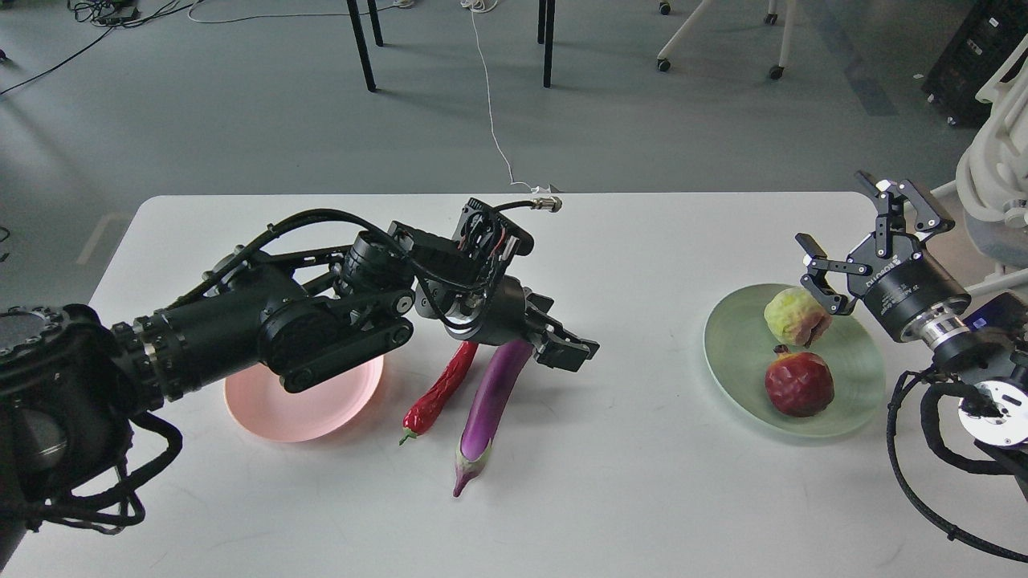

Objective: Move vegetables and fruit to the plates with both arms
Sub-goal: 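Reach the left gripper over the purple eggplant and grasp it, then lift the eggplant onto the pink plate and open the left gripper, then move the left gripper to the red chili pepper and grasp it, then carry the chili pepper onto the pink plate and release it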

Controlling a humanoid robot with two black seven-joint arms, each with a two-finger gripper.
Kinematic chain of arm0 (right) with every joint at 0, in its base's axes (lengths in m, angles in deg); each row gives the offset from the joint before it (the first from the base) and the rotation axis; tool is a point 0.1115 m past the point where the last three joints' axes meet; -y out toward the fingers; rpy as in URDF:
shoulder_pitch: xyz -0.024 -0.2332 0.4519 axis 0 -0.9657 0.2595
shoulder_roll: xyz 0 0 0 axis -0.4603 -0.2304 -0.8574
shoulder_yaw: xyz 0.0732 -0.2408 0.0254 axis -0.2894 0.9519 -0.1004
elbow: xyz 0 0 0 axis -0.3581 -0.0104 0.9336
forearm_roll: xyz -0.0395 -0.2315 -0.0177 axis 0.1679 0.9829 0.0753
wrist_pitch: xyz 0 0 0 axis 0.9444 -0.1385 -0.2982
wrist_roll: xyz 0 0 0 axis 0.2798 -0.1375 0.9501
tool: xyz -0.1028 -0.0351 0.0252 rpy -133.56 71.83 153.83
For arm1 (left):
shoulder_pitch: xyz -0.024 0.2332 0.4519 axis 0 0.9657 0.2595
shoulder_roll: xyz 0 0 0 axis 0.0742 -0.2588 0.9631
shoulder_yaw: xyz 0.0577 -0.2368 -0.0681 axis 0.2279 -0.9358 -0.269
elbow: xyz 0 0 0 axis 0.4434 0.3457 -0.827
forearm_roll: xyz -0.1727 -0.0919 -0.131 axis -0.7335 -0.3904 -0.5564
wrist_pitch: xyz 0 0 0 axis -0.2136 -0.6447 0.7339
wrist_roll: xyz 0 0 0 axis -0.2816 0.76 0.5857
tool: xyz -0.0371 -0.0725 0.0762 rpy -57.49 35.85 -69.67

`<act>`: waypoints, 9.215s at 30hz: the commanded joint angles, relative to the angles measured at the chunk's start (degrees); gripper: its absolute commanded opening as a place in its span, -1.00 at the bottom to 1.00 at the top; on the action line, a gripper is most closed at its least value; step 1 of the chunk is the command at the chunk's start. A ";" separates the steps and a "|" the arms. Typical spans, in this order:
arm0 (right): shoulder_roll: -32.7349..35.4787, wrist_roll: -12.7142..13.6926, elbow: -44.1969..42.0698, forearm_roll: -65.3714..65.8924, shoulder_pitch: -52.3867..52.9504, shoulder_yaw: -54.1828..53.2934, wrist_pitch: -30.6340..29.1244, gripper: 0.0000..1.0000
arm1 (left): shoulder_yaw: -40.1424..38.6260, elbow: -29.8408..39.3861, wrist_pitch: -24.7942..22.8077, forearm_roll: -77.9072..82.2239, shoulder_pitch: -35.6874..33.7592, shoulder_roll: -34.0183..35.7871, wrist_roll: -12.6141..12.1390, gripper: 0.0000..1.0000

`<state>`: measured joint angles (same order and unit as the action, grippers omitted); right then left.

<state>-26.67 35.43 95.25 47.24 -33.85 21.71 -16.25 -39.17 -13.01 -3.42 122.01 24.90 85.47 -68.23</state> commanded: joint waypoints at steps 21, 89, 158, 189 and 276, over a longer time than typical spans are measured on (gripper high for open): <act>-0.09 0.01 0.05 0.41 -0.45 -0.27 -0.09 0.94 | 0.86 18.51 1.90 -13.13 7.06 14.79 -15.51 0.97; 0.17 0.01 0.05 0.50 -0.98 -0.18 -0.09 0.94 | -17.24 24.66 0.01 -31.24 9.69 27.68 -20.71 -0.78; 0.26 0.01 0.40 0.76 -1.33 0.26 -0.09 0.94 | -13.99 14.89 0.01 -21.74 12.51 45.29 -3.74 0.91; 0.35 0.01 0.32 0.94 -2.21 0.00 0.00 0.94 | -7.31 17.46 0.01 7.26 13.83 21.82 -5.58 0.91; 0.88 0.01 0.49 0.94 -2.65 -0.18 0.00 0.94 | -15.31 34.77 3.13 -32.56 25.60 42.56 -30.72 0.55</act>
<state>-25.80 35.44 95.79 48.17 -36.50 21.59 -16.25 -54.39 21.76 -0.24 89.46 50.58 127.95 -99.08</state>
